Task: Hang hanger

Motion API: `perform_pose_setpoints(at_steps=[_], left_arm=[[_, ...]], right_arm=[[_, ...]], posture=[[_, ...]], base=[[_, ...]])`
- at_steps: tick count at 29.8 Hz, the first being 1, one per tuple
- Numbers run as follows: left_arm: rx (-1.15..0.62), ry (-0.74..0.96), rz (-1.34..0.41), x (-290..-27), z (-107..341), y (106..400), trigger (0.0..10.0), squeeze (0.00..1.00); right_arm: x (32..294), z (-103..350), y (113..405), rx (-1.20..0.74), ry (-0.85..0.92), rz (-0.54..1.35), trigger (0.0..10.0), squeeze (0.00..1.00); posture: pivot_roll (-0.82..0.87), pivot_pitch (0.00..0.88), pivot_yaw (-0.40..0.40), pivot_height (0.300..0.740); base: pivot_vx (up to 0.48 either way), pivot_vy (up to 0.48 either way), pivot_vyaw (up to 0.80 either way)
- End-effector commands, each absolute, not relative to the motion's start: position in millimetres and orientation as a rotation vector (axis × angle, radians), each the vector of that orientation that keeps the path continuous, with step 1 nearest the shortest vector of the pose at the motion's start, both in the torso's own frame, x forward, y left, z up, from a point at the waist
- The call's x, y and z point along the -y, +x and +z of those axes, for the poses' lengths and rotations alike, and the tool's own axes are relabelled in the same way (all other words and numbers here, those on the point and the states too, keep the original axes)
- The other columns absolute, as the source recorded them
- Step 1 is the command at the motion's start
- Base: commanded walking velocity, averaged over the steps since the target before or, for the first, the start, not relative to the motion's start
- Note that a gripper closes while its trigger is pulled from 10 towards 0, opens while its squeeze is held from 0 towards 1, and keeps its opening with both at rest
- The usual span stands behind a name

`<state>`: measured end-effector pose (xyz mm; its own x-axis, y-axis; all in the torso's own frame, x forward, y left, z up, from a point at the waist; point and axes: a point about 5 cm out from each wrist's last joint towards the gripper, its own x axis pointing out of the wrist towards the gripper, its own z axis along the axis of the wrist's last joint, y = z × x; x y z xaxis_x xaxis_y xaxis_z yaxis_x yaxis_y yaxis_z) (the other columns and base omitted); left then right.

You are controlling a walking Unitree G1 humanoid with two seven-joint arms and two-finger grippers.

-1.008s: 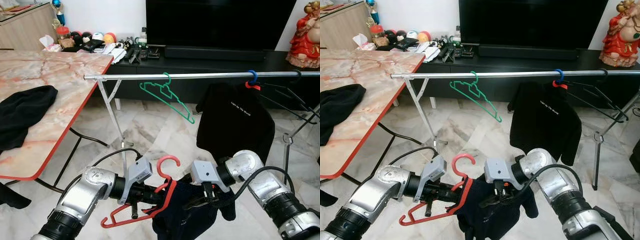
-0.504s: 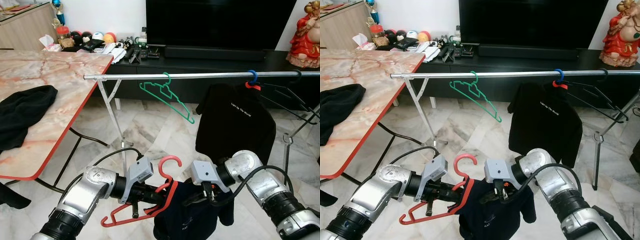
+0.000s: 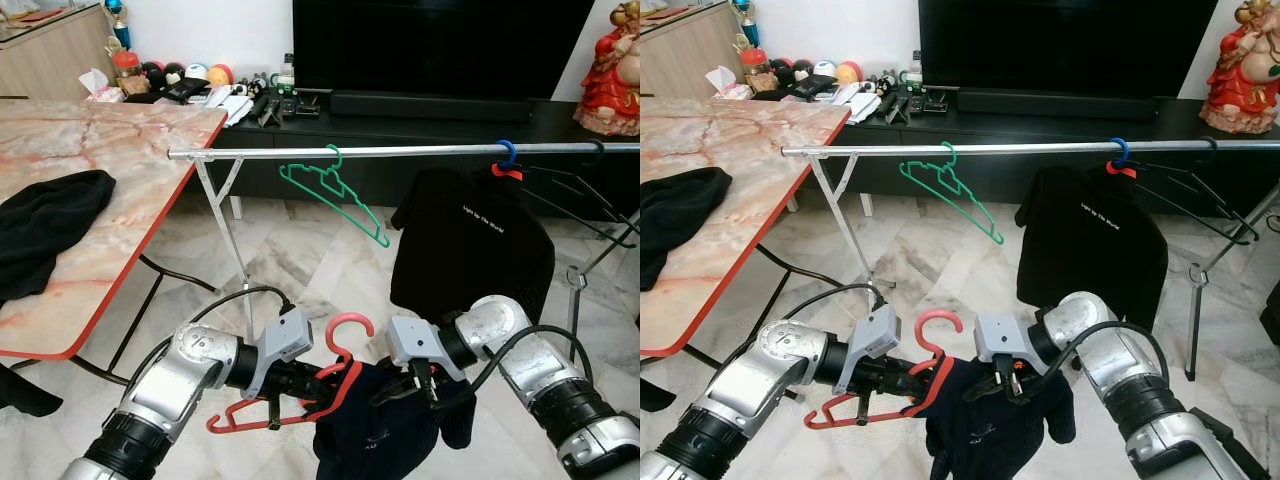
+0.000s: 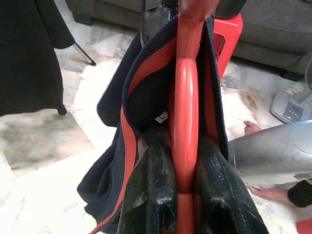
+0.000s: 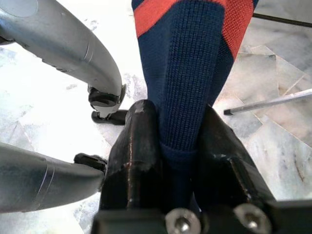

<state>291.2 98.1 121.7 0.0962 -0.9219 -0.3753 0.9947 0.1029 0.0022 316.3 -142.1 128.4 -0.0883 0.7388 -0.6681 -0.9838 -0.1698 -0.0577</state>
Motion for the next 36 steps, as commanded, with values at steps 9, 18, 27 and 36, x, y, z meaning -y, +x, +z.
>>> perform_pose_setpoints(at_steps=[9, 18, 27, 36], left_arm=[[-0.136, 0.279, -1.322, -105.8, 162.2, 315.9, 10.0, 1.0], [-0.176, 0.311, -1.286, -134.7, 163.1, 316.3, 10.0, 1.0], [-0.191, 0.232, -1.235, -167.8, 171.9, 310.4, 10.0, 1.0], [-0.248, 0.225, -1.192, -181.9, 156.6, 300.9, 10.0, 1.0]], right_arm=[[135.9, 105.1, 303.1, -0.561, -0.638, 1.694, 0.0, 0.0], [156.1, 103.4, 305.6, -0.602, -0.64, 1.611, 0.0, 0.0], [187.0, 94.2, 299.7, -0.669, -0.619, 1.504, 0.0, 0.0], [213.6, 114.4, 307.5, -0.593, -0.558, 1.339, 0.0, 0.0]], posture=[[0.01, 0.066, 0.011, 0.74], [0.01, 0.063, 0.02, 0.74], [0.0, 0.058, 0.024, 0.74], [-0.01, 0.038, 0.022, 0.74]], base=[[0.0, 0.0, 0.0], [0.0, 0.0, 0.0], [0.0, 0.0, 0.0], [0.0, 0.0, 0.0]])
